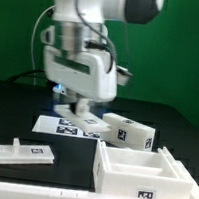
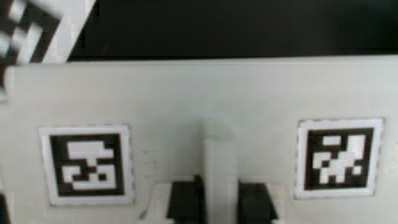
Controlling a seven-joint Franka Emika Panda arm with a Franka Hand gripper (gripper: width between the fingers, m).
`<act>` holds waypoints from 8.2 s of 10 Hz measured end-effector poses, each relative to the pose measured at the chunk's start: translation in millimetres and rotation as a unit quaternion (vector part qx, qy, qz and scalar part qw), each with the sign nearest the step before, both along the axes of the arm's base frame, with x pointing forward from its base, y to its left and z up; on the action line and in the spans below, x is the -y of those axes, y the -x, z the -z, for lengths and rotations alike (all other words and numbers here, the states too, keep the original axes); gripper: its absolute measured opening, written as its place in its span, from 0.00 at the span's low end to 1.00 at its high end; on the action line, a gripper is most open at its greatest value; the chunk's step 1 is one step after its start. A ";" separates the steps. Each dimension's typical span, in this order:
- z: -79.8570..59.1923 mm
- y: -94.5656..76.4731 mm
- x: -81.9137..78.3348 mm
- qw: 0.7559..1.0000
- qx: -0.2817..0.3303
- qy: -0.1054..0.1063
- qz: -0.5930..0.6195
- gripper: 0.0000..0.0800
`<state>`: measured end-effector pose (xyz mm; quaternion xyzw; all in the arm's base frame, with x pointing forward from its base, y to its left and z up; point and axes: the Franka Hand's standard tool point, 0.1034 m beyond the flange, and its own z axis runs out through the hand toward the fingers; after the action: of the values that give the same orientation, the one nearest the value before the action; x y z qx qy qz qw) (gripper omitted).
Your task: Assemble cabinet
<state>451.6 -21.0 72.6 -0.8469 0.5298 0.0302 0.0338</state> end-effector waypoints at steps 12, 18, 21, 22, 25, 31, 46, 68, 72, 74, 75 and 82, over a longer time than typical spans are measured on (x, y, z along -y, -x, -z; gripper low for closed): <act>6.2 -13.0 -83.0 0.990 -0.039 0.002 0.136 0.08; 8.0 -20.0 -102.1 0.980 -0.047 0.006 0.195 0.08; 9.9 -20.3 -113.4 0.980 -0.051 0.008 0.193 0.08; 10.1 -20.2 -113.3 0.980 -0.051 0.009 0.193 0.08; 10.3 -13.4 -111.1 0.982 -0.049 0.009 0.183 0.08; 7.6 -6.3 -99.9 0.968 -0.061 0.007 0.245 0.08; 11.9 -3.6 -111.6 0.968 -0.085 0.011 0.235 0.08; 16.0 -1.8 -104.5 0.968 0.039 0.007 0.246 0.08; 10.2 -16.9 -102.6 0.965 0.034 -0.001 0.259 0.08; 9.3 -20.2 -103.2 0.966 0.037 -0.002 0.257 0.08; 9.7 -20.0 -103.2 0.966 0.036 -0.001 0.256 0.08; 16.5 -8.4 -97.4 0.969 0.026 0.001 0.244 0.08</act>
Offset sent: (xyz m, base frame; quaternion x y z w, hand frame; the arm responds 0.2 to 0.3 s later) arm 0.0000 0.0000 0.0000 0.0000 0.0000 0.0000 1.0000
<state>460.0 76.4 56.1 -0.6928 0.7192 -0.0018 0.0528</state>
